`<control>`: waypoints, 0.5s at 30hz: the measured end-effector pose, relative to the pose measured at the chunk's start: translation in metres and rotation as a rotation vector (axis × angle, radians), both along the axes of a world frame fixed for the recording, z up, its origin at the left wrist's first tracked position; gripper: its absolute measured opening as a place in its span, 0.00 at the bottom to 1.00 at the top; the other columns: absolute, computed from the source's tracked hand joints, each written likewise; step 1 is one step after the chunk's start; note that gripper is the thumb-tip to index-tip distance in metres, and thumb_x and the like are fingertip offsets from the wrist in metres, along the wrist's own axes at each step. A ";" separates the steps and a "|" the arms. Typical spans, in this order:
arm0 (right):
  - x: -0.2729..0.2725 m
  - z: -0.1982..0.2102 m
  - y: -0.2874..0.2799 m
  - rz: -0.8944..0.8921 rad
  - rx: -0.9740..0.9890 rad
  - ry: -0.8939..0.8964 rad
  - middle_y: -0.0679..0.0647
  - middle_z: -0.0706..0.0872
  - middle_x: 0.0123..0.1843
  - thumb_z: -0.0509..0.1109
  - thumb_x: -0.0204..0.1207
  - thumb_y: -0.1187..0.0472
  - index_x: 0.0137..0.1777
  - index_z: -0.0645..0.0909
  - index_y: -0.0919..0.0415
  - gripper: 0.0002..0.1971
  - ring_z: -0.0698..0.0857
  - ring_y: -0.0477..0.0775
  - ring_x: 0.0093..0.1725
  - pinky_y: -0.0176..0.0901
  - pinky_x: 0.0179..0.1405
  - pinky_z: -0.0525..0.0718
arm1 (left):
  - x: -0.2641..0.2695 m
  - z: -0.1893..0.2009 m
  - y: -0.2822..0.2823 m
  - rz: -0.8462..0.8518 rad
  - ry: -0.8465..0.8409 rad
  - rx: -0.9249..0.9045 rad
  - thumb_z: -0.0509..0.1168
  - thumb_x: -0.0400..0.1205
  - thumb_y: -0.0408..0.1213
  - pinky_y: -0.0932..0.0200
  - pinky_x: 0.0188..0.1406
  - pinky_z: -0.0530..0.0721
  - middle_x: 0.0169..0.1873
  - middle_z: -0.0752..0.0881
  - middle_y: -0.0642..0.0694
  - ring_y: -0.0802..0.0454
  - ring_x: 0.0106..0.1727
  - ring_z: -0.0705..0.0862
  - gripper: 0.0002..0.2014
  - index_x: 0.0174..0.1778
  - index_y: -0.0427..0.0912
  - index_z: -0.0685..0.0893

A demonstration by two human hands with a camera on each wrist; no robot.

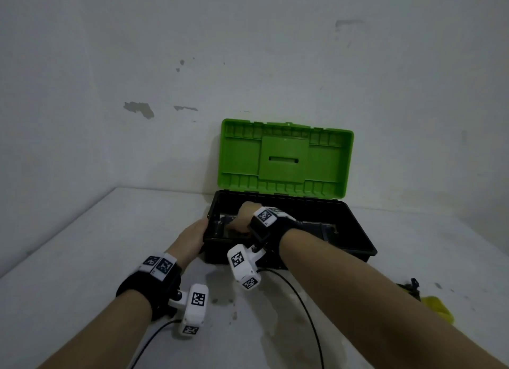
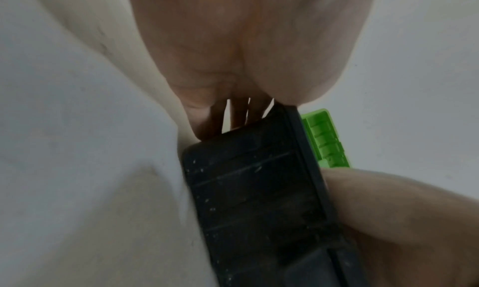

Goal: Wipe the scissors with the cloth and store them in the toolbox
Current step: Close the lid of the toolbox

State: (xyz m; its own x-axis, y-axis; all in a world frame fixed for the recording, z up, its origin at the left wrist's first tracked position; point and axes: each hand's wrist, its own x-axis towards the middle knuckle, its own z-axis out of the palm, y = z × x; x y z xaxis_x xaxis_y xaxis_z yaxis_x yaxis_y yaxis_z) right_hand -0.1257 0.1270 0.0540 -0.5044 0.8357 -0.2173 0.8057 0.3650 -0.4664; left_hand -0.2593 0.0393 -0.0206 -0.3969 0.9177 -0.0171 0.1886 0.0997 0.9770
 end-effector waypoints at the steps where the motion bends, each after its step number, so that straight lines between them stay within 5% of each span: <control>1: 0.011 0.008 0.005 -0.019 0.028 0.011 0.63 0.88 0.55 0.74 0.75 0.51 0.56 0.85 0.65 0.18 0.87 0.62 0.54 0.41 0.41 0.77 | -0.003 0.002 0.001 -0.005 -0.022 0.001 0.53 0.90 0.43 0.56 0.49 0.80 0.45 0.91 0.46 0.50 0.48 0.86 0.18 0.43 0.46 0.87; 3: 0.040 0.022 0.019 -0.108 0.115 0.021 0.59 0.87 0.40 0.72 0.75 0.45 0.42 0.84 0.63 0.18 0.86 0.58 0.37 0.40 0.30 0.77 | -0.012 0.010 0.006 0.006 -0.015 -0.006 0.54 0.90 0.46 0.53 0.57 0.82 0.50 0.91 0.47 0.50 0.50 0.85 0.17 0.46 0.47 0.87; 5: 0.077 0.031 0.041 -0.218 0.147 0.085 0.58 0.89 0.39 0.71 0.74 0.41 0.42 0.86 0.65 0.23 0.87 0.59 0.37 0.42 0.32 0.82 | -0.018 0.023 0.016 0.056 -0.044 0.001 0.54 0.91 0.47 0.44 0.70 0.79 0.65 0.84 0.45 0.48 0.60 0.81 0.17 0.66 0.43 0.82; 7: 0.115 0.037 0.062 -0.326 0.169 0.191 0.61 0.90 0.42 0.70 0.75 0.41 0.45 0.87 0.66 0.24 0.89 0.62 0.42 0.48 0.39 0.86 | -0.020 0.039 0.029 0.090 -0.040 -0.001 0.54 0.91 0.47 0.45 0.73 0.76 0.69 0.77 0.46 0.46 0.67 0.77 0.22 0.78 0.41 0.73; 12: 0.192 0.044 0.125 -0.599 0.260 0.428 0.65 0.85 0.43 0.65 0.80 0.43 0.43 0.83 0.68 0.24 0.85 0.65 0.45 0.51 0.46 0.82 | -0.021 0.066 0.079 0.096 0.012 0.026 0.53 0.91 0.47 0.48 0.69 0.74 0.67 0.75 0.47 0.46 0.70 0.76 0.24 0.80 0.39 0.70; 15: 0.203 0.041 0.161 -0.681 0.133 0.582 0.66 0.84 0.50 0.59 0.80 0.40 0.55 0.80 0.70 0.29 0.83 0.67 0.48 0.57 0.54 0.84 | -0.028 0.079 0.112 0.109 0.062 0.053 0.53 0.90 0.50 0.47 0.76 0.71 0.75 0.73 0.47 0.45 0.75 0.73 0.27 0.83 0.40 0.66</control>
